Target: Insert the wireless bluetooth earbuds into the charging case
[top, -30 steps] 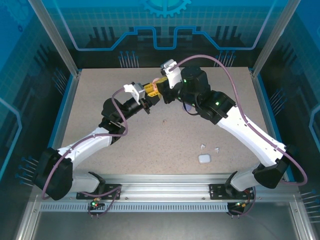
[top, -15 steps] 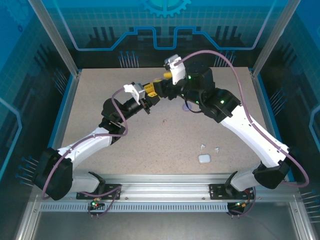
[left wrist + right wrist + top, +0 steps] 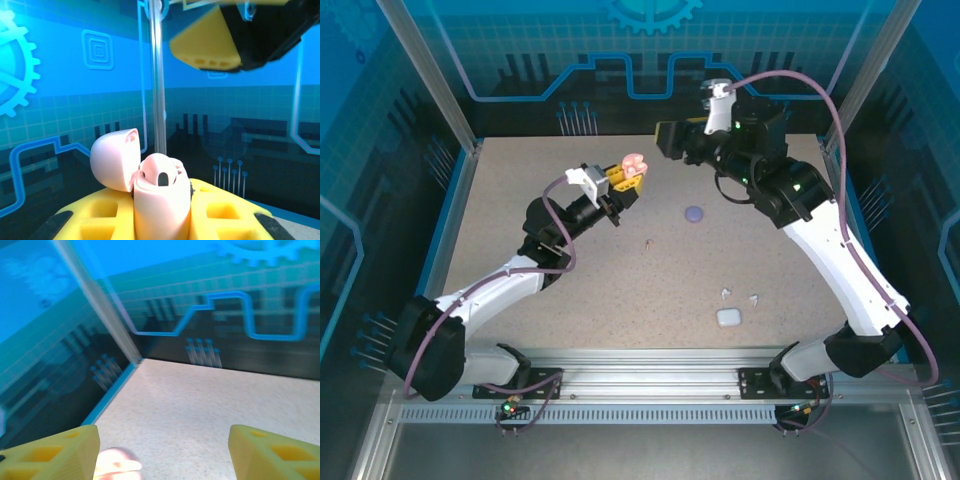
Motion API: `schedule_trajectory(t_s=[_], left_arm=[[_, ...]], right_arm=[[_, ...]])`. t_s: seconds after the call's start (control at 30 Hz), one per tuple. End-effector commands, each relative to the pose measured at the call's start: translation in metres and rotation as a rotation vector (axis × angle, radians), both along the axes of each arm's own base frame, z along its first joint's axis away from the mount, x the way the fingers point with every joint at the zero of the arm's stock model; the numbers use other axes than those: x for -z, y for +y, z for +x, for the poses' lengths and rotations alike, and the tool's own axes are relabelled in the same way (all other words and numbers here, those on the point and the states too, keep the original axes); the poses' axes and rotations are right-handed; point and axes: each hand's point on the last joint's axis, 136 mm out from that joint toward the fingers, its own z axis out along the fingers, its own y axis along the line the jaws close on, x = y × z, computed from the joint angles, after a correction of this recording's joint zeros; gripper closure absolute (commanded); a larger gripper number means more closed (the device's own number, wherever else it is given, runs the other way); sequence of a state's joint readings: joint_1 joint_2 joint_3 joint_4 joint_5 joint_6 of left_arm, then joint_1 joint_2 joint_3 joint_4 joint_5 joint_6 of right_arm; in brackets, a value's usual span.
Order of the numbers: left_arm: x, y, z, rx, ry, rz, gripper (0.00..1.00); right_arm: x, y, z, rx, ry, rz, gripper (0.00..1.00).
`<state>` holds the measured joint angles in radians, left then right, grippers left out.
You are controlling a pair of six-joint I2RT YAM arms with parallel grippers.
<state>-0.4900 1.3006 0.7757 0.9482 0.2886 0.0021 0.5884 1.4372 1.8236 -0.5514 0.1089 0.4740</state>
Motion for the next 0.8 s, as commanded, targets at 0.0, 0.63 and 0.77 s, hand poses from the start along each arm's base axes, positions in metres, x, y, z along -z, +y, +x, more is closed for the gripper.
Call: schedule_trajectory(t_s=[0.0, 0.63, 0.77], left_arm=[[-0.016, 0.017, -0.006, -0.079, -0.056, -0.038, 1.0], [-0.033, 0.066, -0.013, -0.224, -0.067, -0.108, 1.0], [-0.035, 0.073, -0.013, -0.238, -0.071, -0.115, 1.0]], right_arm=[[0.057, -0.046, 0.014, 0.225, 0.238, 0.026, 0.3], [0.361, 0.026, 0.034, 0.383, 1.01, -0.347, 0.41], [0.385, 0.043, 0.029, 0.385, 1.047, -0.396, 0.44]])
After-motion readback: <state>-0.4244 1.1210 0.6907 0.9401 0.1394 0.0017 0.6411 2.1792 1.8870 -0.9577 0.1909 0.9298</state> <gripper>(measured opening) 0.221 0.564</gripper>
